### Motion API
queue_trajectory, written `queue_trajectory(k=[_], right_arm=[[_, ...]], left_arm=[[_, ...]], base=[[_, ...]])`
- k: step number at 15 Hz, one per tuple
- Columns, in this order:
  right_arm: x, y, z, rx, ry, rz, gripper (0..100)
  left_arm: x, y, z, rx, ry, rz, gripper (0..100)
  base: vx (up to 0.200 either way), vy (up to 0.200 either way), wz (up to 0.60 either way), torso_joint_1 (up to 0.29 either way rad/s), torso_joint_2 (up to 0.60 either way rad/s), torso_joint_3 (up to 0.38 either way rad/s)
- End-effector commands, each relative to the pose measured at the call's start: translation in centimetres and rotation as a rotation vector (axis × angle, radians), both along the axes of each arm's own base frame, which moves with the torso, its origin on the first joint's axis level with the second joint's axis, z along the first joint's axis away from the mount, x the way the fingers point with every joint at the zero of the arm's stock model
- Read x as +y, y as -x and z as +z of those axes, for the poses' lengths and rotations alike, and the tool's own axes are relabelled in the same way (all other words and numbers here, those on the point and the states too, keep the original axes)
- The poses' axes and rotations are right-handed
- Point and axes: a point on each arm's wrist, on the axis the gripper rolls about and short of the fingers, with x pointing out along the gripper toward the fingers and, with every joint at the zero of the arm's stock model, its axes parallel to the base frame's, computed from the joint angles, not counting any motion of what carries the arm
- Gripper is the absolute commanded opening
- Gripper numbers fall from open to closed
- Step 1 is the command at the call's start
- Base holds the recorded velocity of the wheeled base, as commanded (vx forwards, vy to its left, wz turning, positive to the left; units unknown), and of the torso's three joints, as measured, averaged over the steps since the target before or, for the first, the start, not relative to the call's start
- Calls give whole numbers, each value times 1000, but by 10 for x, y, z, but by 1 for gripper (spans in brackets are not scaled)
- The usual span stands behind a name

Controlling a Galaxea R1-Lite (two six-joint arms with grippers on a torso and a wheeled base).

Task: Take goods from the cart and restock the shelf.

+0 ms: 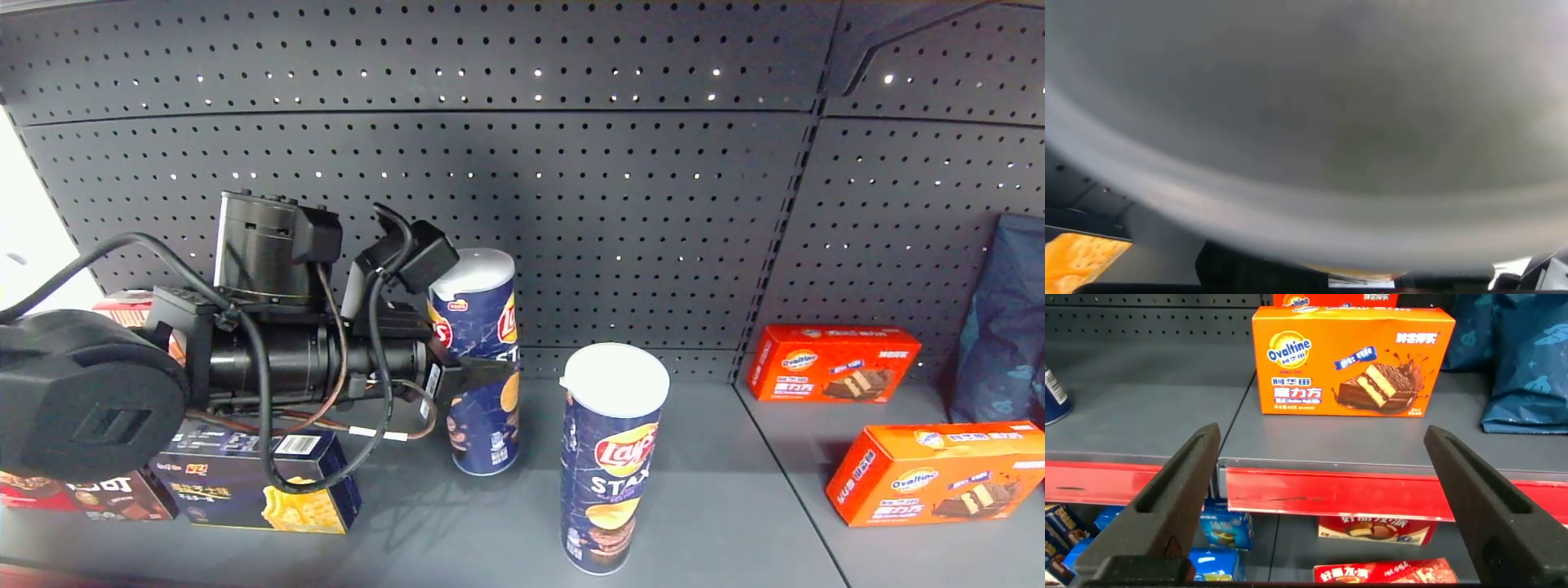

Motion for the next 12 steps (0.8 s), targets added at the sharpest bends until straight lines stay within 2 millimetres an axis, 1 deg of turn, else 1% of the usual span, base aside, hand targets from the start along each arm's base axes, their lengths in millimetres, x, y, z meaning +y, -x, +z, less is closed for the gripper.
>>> queue_trajectory(k=[1, 2, 3, 5, 7, 10, 12], right_arm=[[0, 0, 0, 2, 0, 1, 100], [0, 0, 0, 2, 0, 1, 100], [0, 0, 0, 2, 0, 1, 100], [0, 0, 0, 2, 0, 1, 100], [0, 0, 0, 2, 0, 1, 100], [0, 0, 0, 2, 0, 1, 100], [0, 0, 0, 2, 0, 1, 100]], left_arm=[[-7, -14, -16, 25, -12, 5, 0], [-8, -15, -18, 25, -11, 6, 0], [-12, -22, -22, 17, -10, 8, 0], [-14, -28, -32, 31, -32, 24, 0], [-15, -33, -36, 19, -26, 25, 0], [-20, -40, -37, 3, -18, 22, 0], [-28, -49, -36, -11, -10, 15, 0]], base=[[0, 0, 0, 0, 0, 0], [0, 0, 0, 0, 0, 0], [0, 0, 0, 0, 0, 0], [0, 0, 0, 0, 0, 0], [0, 0, 0, 0, 0, 0], [0, 0, 0, 0, 0, 0], [0, 0, 0, 0, 0, 0]])
